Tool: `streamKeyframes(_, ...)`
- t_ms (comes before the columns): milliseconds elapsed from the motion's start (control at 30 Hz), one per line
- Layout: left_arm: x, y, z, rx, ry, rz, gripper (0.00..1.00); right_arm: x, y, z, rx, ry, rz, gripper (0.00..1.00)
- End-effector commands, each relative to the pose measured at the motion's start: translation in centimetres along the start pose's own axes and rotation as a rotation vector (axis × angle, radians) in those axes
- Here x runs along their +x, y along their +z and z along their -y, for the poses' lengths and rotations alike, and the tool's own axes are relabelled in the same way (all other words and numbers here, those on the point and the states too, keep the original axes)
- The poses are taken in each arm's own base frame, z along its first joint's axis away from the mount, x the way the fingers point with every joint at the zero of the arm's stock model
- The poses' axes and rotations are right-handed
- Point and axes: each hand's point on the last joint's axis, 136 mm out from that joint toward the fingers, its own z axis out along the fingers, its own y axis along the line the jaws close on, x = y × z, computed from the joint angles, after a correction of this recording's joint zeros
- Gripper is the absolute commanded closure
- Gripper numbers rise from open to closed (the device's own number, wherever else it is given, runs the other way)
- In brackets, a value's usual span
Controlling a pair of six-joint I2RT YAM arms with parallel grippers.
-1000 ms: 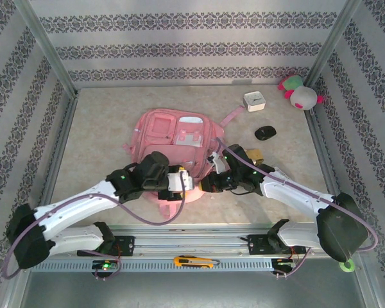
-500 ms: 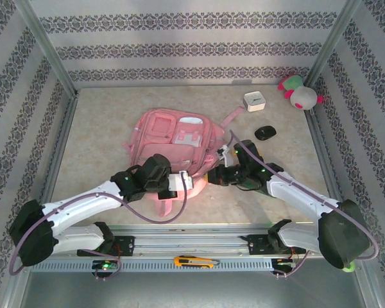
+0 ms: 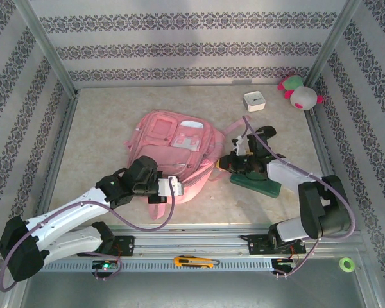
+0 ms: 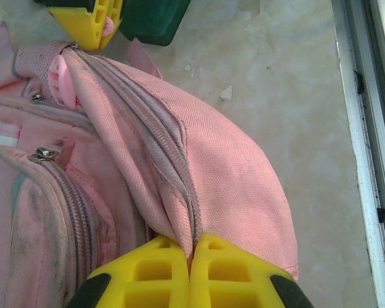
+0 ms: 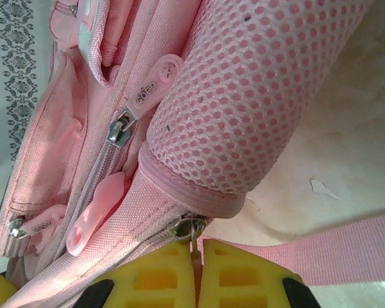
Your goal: Pack books, pencil case, and school supplies into a backpack
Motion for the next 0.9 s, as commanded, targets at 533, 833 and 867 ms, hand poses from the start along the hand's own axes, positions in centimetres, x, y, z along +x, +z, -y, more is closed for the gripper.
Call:
streamKeyframes(533,4.4,-1.5,-3.5,-0.129,0.069,-0.187,0.24,1.4,-4.6,-7.0,0.104,-0.492,0.252,0.51)
streamKeyframes(833,3.3,2.2,-6.0,-0.121,0.079,-0.146,0.22,3.5,-3.4,-8.5,0.067,-0.669,0.224,0.52)
streamKeyframes(867,3.0,2.4,-6.2,-0.124,0.077,-0.135,0.22,3.6,-3.3,-8.4,0.066,-0.675,0.217,0.52)
